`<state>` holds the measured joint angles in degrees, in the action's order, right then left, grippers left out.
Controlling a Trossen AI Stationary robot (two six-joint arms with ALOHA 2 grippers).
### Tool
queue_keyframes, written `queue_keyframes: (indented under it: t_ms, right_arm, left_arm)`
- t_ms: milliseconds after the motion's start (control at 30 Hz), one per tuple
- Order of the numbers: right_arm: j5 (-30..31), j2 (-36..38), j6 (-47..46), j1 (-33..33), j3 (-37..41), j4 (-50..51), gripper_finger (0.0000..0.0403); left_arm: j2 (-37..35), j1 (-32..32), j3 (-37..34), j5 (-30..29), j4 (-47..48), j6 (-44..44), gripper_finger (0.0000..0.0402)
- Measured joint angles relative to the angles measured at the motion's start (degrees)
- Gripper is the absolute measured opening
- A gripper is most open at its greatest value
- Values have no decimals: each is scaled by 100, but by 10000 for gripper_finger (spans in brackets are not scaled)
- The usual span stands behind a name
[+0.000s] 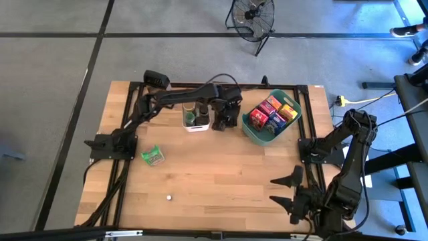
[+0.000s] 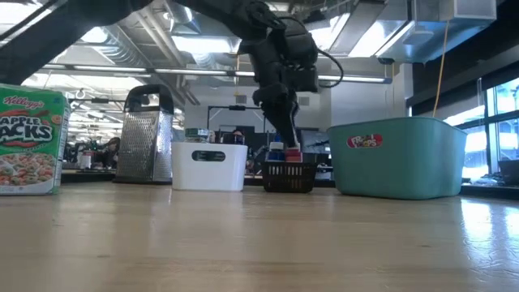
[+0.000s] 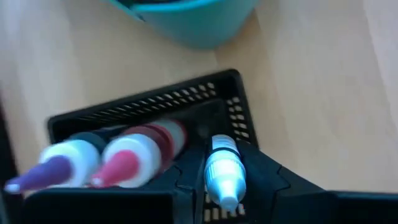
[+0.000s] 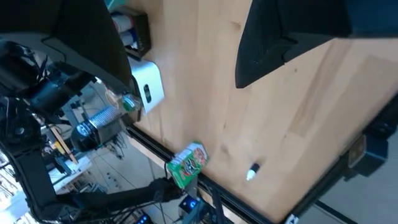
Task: Pick & Place Kitchen Items
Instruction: Put the small blue food coloring bottle into the black bin
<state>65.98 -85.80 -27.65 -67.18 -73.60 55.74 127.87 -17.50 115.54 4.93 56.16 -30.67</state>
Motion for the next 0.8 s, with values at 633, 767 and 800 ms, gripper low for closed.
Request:
queue_keyframes:
  t_ms: [633, 767, 800]
  right_arm:
    - [-4, 4, -193, 2, 5, 541, 291]
    - [-7, 5, -198, 2, 7, 539, 291]
    - [-7, 7, -200, 2, 5, 539, 291]
  left_arm:
    - [447, -55, 3, 275, -261, 119, 79]
    - [514, -72, -6, 250, -391, 95, 89]
    - [526, -76, -6, 228, -406, 94, 89]
